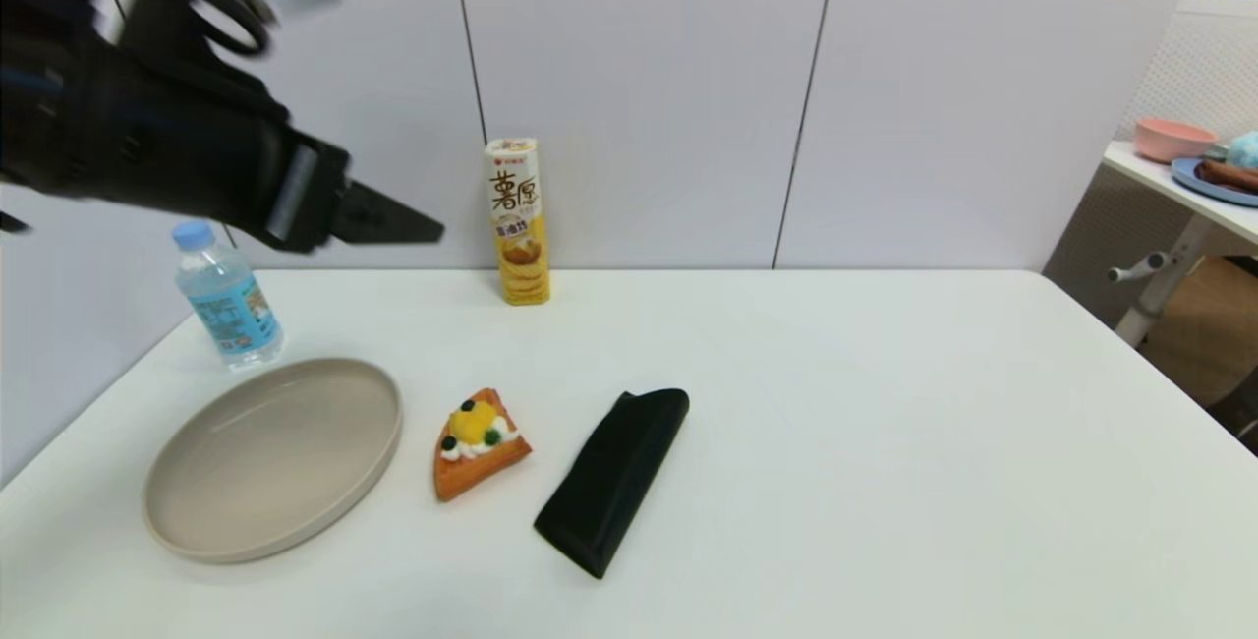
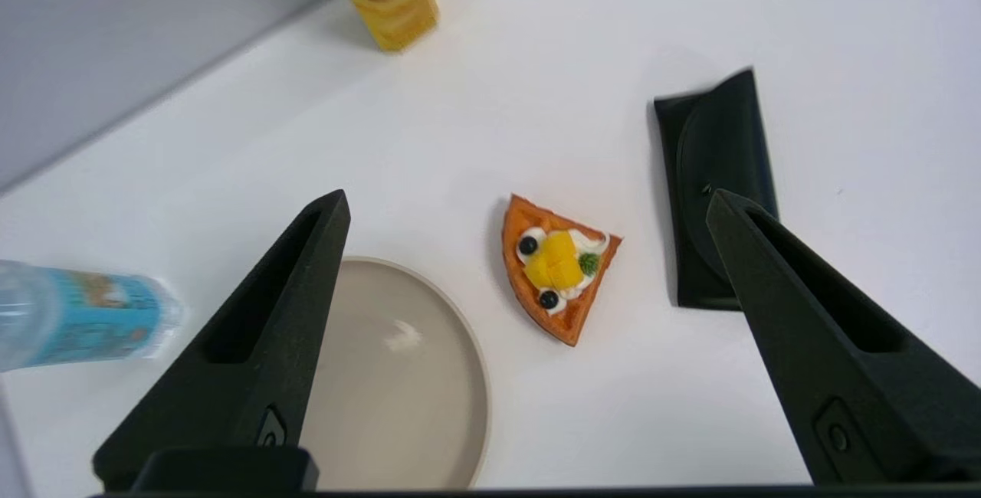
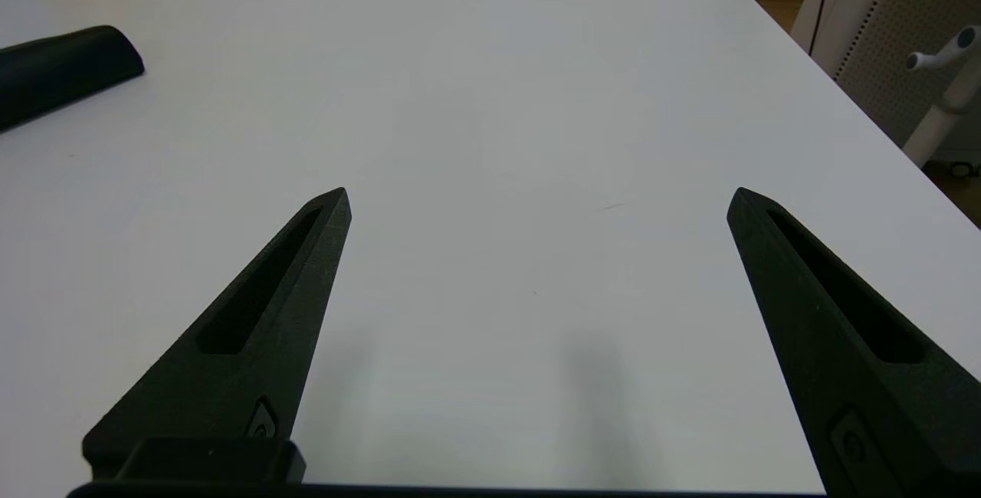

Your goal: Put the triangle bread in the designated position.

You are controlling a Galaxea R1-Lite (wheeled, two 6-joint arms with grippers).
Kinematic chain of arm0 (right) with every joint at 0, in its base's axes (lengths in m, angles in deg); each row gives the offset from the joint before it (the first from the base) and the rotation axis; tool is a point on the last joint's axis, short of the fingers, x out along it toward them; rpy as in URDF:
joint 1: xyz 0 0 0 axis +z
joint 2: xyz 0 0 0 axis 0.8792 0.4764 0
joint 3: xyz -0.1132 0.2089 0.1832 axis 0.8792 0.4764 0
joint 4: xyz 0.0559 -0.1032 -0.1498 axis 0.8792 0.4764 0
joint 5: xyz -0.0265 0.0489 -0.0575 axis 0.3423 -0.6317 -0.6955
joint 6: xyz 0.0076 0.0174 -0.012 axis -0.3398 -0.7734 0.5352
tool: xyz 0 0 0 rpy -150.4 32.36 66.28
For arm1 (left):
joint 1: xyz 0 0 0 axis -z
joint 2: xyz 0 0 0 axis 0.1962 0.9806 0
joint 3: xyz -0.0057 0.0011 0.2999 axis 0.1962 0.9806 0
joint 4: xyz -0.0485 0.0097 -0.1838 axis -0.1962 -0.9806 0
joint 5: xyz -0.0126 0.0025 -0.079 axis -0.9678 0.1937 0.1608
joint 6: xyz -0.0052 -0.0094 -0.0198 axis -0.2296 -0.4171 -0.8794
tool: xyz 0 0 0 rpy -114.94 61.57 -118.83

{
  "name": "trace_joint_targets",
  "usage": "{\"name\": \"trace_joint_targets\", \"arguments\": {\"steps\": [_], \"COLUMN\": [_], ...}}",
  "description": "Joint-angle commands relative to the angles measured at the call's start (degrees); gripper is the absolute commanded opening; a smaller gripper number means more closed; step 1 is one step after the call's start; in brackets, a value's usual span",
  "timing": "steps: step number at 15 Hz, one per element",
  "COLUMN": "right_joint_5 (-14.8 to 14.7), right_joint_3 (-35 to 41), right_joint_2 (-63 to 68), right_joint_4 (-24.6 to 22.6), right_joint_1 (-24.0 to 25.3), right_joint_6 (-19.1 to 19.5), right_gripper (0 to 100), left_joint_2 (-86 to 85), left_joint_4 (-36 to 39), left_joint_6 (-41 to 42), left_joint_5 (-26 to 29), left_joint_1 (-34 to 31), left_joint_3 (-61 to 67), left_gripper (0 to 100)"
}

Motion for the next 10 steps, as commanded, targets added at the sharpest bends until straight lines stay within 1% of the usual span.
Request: {"name": "trace_joint_targets", "arguments": {"steps": [1,2,3,4,5,6,7,8,10], "right_joint_5": [0.0,0.0,0.0,0.0,0.0,0.0,0.0,0.0,0.0], "right_joint_3": [0.1,0.1,0.1,0.1,0.1,0.1,0.1,0.1,0.1], "right_joint_2": [0.0,0.0,0.1,0.0,0.0,0.1,0.0,0.0,0.0], "right_joint_4": [0.0,0.0,0.0,0.0,0.0,0.0,0.0,0.0,0.0], "right_joint_1": [0.0,0.0,0.0,0.0,0.0,0.0,0.0,0.0,0.0], "right_joint_6": [0.0,0.0,0.0,0.0,0.0,0.0,0.0,0.0,0.0], "right_gripper": [100,100,100,100,100,100,100,100,100], "left_joint_2": [-20.5,-24.0,-28.2,-33.6,-37.2,-41.3,-45.1,-48.5,-55.5], "left_joint_4": [-11.6,-11.8,-11.2,-10.2,-8.2,-5.6,-2.0,3.4,17.1], "left_joint_6": [0.2,0.2,-0.1,-0.5,-0.4,-0.5,-0.6,-0.7,-0.2], "left_joint_5": [-6.0,-6.1,-6.1,-6.3,-6.1,-6.0,-6.0,-6.0,-6.0], "left_joint_1": [-0.1,-0.2,-1.1,-4.9,-7.5,-11.3,-14.3,-16.0,-17.8], "left_joint_3": [-14.0,-11.7,-6.2,0.9,5.5,11.5,18.1,24.8,42.3], "left_gripper": [100,100,100,100,100,100,100,100,100]}}
